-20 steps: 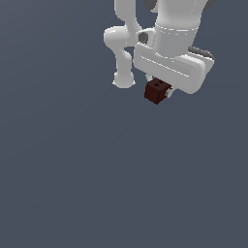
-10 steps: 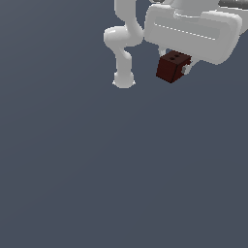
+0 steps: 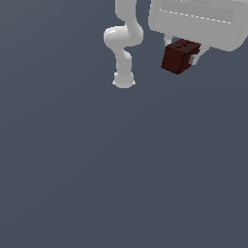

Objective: Pick up the object and move it to a goal position.

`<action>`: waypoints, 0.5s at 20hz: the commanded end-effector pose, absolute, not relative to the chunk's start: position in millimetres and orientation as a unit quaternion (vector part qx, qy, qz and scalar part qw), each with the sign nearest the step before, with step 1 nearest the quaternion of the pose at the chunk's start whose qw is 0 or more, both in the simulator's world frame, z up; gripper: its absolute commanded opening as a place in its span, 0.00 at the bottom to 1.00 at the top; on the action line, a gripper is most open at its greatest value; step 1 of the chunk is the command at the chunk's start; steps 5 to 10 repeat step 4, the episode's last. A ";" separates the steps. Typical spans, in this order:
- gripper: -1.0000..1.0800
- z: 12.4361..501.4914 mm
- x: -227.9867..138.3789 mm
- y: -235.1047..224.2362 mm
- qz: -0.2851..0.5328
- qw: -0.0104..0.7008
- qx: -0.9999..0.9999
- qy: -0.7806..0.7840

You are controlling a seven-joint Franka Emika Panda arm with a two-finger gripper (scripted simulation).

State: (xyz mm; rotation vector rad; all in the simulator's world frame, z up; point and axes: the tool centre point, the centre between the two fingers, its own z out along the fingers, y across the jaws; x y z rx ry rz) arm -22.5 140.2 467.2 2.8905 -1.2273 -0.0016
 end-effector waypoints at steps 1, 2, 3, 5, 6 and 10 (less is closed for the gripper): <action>0.00 469.0 -22.1 140.4 0.000 0.000 0.920 -0.391; 0.00 468.4 -21.9 140.2 0.000 0.000 0.920 -0.391; 0.00 467.9 -21.9 140.1 0.000 0.000 0.920 -0.391; 0.00 467.7 -21.9 140.0 0.000 0.000 0.920 -0.391; 0.00 467.7 -21.9 140.0 0.000 0.000 0.920 -0.391; 0.00 467.7 -21.9 140.0 0.000 0.000 0.920 -0.391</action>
